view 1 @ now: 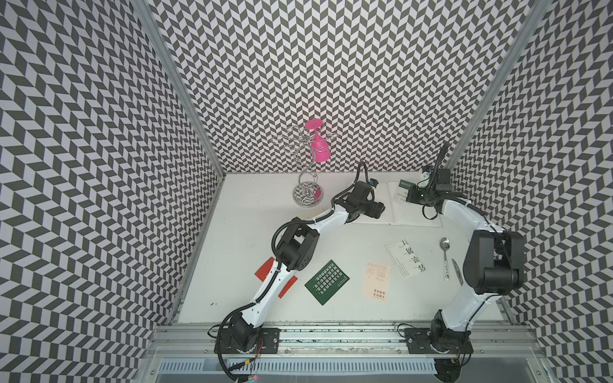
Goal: Place the photos into the photo albums
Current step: Insert the photo into the photo album.
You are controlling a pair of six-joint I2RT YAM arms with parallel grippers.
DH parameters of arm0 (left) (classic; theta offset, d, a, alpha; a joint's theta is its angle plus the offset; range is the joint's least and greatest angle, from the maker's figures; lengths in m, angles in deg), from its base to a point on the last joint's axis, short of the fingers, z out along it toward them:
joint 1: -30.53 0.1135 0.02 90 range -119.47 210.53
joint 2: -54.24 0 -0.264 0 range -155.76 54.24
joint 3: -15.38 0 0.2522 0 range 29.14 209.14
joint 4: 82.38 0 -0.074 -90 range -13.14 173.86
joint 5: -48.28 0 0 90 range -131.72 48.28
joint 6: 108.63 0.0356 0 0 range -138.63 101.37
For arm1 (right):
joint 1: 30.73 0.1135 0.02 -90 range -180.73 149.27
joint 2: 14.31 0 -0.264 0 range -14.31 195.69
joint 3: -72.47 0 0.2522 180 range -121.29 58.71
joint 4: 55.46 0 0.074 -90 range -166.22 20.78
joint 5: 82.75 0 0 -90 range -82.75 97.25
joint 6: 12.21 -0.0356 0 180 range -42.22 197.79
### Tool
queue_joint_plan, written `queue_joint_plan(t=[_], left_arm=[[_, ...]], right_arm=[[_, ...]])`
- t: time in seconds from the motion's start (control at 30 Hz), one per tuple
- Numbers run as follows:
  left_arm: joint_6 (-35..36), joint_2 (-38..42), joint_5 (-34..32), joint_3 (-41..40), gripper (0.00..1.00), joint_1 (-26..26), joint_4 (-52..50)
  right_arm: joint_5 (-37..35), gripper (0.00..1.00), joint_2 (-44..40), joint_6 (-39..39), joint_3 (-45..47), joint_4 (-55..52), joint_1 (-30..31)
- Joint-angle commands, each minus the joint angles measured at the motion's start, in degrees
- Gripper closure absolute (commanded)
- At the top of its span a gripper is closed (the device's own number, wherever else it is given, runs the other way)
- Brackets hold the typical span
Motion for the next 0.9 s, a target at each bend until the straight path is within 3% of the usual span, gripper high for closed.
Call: queue_joint_plan(t=[0.0, 0.47, 0.87], left_arm=[[2.5, -0.4, -0.9, 1.4, 0.19, 0.2, -4.5], [4.7, 2.0, -0.6, -9.5, 0.19, 1.5, -13.1], [3.7, 1.0, -2.8, -9.7, 0.19, 3.0, -16.6]], right_arm=[[2.1, 1.0, 1.5, 4.7, -1.3, -2.2, 0.2], [0.9, 1.0, 5.1, 6.4, -5.3, -10.3, 0.2], [-3.2, 1.0, 5.6, 6.9, -7.6, -16.1, 0.2]])
